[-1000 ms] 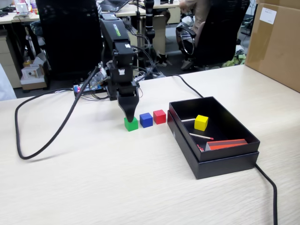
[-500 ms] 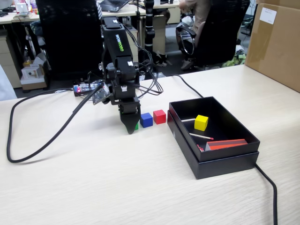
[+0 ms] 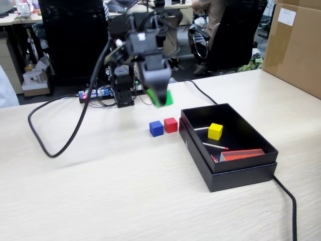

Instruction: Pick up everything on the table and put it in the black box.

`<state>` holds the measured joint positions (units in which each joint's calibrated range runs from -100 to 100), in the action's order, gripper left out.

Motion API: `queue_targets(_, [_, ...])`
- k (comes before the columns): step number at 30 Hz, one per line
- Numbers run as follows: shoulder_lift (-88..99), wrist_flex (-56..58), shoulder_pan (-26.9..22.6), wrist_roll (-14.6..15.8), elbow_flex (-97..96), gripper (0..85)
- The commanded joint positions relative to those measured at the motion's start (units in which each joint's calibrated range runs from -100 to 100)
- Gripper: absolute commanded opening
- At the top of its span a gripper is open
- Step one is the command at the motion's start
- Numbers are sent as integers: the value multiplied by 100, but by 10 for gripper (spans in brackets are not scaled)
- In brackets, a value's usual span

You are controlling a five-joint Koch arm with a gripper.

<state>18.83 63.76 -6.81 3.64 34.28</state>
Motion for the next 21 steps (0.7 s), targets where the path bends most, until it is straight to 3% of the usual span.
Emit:
queue_targets(1, [-868,12,-278,39,933,102])
queue_targets(9, [-3369,323,-757,405,1513,106])
queue_targets(18, [-4161,470,-786,454,1532,114])
queue_targets(21, [-3897,609,-791,449,1296,334])
